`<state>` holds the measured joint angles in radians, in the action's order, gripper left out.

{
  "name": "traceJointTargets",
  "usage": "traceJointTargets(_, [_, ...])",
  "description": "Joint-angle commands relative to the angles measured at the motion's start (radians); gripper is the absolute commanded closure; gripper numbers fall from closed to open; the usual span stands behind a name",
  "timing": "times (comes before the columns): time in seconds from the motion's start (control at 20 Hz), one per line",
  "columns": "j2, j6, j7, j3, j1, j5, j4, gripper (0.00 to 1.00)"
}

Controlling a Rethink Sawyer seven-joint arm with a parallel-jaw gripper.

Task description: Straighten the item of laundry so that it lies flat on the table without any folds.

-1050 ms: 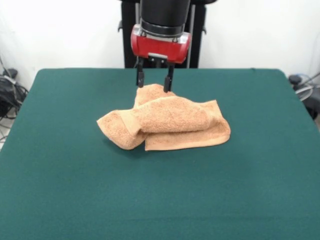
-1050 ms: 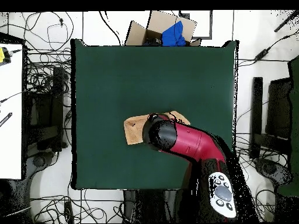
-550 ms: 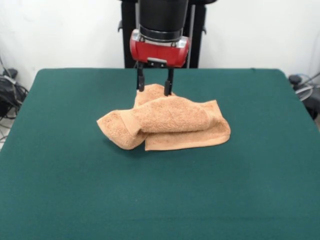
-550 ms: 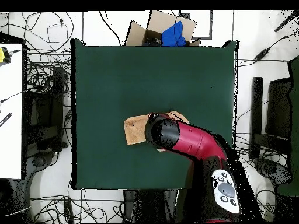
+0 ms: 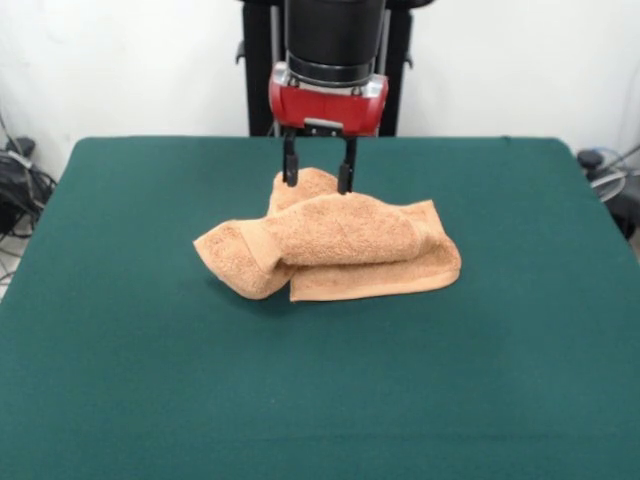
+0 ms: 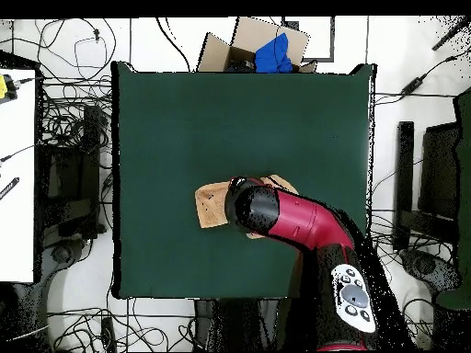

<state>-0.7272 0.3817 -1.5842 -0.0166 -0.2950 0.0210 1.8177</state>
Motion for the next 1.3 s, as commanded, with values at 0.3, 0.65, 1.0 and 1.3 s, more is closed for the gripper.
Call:
traceJointTargets(0.3, [0.064,-0.119,-0.15,0.152,-0.045,0.004,0.122,0.0])
traceJointTargets(0.65, [0.038,-0.207,-0.16,0.216,-0.102,-0.025,0.233,0.0])
traceJointTargets(1.0, [-0.126,-0.261,-0.194,0.233,-0.134,-0.014,0.337,0.0])
traceJointTargets(1.3, [-0.284,-0.166,-0.162,0.321,-0.224,0.036,0.429,0.0])
